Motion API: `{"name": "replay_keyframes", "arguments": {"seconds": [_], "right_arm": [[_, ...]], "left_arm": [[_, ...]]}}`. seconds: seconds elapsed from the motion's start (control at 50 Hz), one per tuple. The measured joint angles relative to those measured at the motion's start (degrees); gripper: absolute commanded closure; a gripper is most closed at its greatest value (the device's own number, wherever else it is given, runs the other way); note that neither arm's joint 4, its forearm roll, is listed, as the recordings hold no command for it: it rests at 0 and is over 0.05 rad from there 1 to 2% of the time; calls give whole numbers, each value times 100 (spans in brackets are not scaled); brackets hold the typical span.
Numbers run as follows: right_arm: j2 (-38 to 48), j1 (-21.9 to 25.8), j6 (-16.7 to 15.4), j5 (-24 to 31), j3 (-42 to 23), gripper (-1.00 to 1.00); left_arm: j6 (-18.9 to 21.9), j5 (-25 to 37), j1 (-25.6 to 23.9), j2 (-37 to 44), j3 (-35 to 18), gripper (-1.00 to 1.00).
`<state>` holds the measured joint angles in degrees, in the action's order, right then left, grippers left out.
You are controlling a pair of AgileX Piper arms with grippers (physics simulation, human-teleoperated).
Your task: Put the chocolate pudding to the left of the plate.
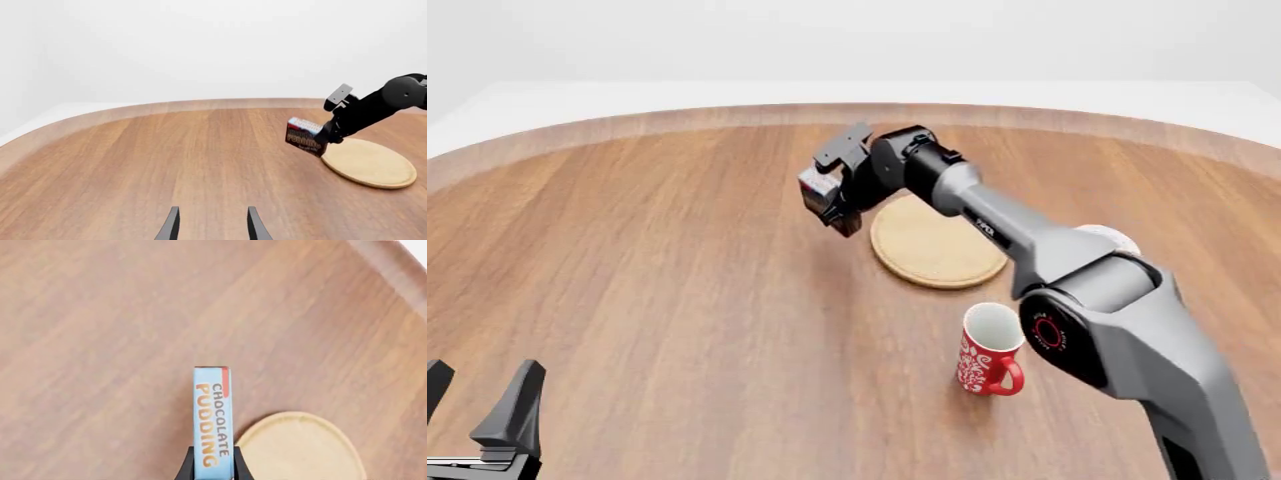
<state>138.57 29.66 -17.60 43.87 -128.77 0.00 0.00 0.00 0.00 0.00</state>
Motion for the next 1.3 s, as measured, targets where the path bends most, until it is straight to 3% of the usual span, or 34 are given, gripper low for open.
{"name": "replay_keyframes", "arguments": {"seconds": [0.44,1.1,1.12,1.3], "right_arm": [[792,-32,-116,1068,-1324,100],[931,86,-101,1265,-1548,100],[947,81,-107,1283,-1581,-100],[948,100,-29,1410,-1772,-100]], "left_arm": [[0,0,0,0,0,-100],[0,0,0,0,0,-100],[0,0,0,0,0,-100],[0,0,0,0,0,-100]]}}
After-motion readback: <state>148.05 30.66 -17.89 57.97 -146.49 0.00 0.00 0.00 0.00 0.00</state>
